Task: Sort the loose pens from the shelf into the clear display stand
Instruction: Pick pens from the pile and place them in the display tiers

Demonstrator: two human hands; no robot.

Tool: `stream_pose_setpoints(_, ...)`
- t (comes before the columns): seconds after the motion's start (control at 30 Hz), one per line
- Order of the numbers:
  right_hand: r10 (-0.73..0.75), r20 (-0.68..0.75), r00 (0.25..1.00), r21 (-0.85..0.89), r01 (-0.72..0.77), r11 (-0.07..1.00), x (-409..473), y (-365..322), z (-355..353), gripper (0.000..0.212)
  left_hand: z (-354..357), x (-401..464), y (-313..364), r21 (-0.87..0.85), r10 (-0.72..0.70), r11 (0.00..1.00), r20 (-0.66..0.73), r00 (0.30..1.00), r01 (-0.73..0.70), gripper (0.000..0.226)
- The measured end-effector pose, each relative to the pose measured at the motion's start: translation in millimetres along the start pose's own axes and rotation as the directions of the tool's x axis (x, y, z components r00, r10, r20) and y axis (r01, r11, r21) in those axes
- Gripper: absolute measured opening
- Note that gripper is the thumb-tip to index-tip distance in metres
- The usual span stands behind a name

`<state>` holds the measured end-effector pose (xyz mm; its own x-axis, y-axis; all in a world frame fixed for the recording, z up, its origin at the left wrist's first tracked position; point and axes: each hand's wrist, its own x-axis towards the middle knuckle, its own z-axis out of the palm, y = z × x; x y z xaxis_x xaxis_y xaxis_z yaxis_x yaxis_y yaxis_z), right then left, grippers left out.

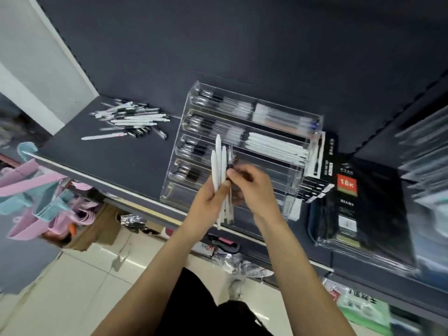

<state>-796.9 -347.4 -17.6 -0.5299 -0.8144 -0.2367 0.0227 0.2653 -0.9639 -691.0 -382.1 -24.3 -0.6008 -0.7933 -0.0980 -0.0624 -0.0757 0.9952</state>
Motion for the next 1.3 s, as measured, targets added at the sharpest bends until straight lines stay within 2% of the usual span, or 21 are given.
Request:
stream_pose_setpoints(0.1,-0.006,-0.095,0.995,0.26,0.031,0.965,-6.1,-8.5,-23.8,0.012,14.3,-4.6,-1.5,-0.182,-0.093,0.981,-0.13,0.987,0.068,0.02)
stream_pose_setpoints(0.13,-0.039,-0.119,0.992,0.284,0.071,0.956,-5.9,-12.9,-32.3,0.014,11.7,-4.1,-3.8,-0.271,-0.147,0.958,-0.192,0.97,0.092,0.018)
stream_pose_setpoints(0.17,-0.096,-0.128,0.987,0.227,0.124,0.966,-4.6,-16.7,-40.5,0.014,5.6,-3.5,-6.7,-0.35,-0.202,0.931,-0.25,0.947,0.107,0.018)
stream_pose_setpoints(0.23,-0.26,-0.07,0.963,-0.131,0.25,0.959,2.6,-18.4,-52.7,0.018,-14.2,-1.9,-15.2,-0.461,-0.295,0.88,-0.338,0.894,0.116,0.019)
stream_pose_setpoints(0.3,-0.368,0.078,0.927,-0.5,0.356,0.79,10.7,-14.0,-51.1,0.027,-37.5,-1.2,-25.8,-0.511,-0.337,0.853,-0.385,0.859,0.106,0.019)
stream_pose_setpoints(0.37,-0.388,0.243,0.889,-0.629,0.449,0.634,16.1,-6.4,-32.2,0.037,-56.1,-3.1,-32.5,-0.517,-0.354,0.849,-0.398,0.846,0.111,0.023)
stream_pose_setpoints(0.43,-0.401,0.349,0.847,-0.706,0.519,0.482,22.0,6.2,-4.8,0.041,-66.2,-5.0,-36.5,-0.537,-0.358,0.838,-0.397,0.845,0.103,0.02)
stream_pose_setpoints(0.57,-0.375,0.419,0.827,-0.808,0.528,0.262,41.3,31.3,43.1,0.038,-69.0,-3.7,-39.4,-0.528,-0.336,0.845,-0.409,0.849,0.08,0.01)
stream_pose_setpoints(0.63,-0.365,0.451,0.814,-0.801,0.55,0.237,49.6,37.5,56.4,0.036,-70.4,-1.4,-39.6,-0.519,-0.321,0.852,-0.412,0.853,0.07,0.011)
stream_pose_setpoints(0.77,-0.38,0.496,0.78,-0.755,0.604,0.254,64.9,45.3,64.9,0.034,-75.2,3.3,-39.0,-0.532,-0.333,0.843,-0.404,0.852,0.077,0.019)
stream_pose_setpoints(0.87,-0.354,0.507,0.786,-0.777,0.595,0.207,69.1,50.9,66.1,0.032,-77.3,6.6,-40.0,-0.54,-0.339,0.837,-0.384,0.859,0.089,0.03)
stream_pose_setpoints(0.93,-0.341,0.508,0.791,-0.775,0.593,0.219,69.4,53.7,65.2,0.034,-77.2,8.0,-39.6,-0.583,-0.338,0.809,-0.354,0.872,0.077,0.034)
stream_pose_setpoints(1.0,-0.319,0.489,0.812,-0.762,0.575,0.296,67.1,49.5,61.9,0.035,-76.1,9.6,-37.0,-0.651,-0.345,0.756,-0.316,0.884,0.062,0.035)
stream_pose_setpoints(1.07,-0.34,0.421,0.841,-0.732,0.536,0.42,58.9,38.9,56.0,0.031,-72.6,10.5,-34.0,-0.711,-0.351,0.701,-0.281,0.893,0.052,0.033)
stream_pose_setpoints(1.13,-0.35,0.317,0.882,-0.625,0.471,0.622,43.0,24.6,49.7,0.023,-65.8,11.6,-29.2,-0.758,-0.346,0.651,-0.26,0.902,0.031,0.031)
stream_pose_setpoints(1.2,-0.259,0.272,0.927,-0.502,0.366,0.784,24.2,10.9,41.9,0.017,-53.4,15.1,-23.2,-0.786,-0.321,0.618,-0.245,0.915,0.007,0.026)
stream_pose_setpoints(1.3,-0.131,0.225,0.965,-0.434,0.22,0.874,7.1,1.2,27.1,0.025,-27.0,24.0,-12.2,-0.817,-0.282,0.576,-0.211,0.936,-0.01,0.027)
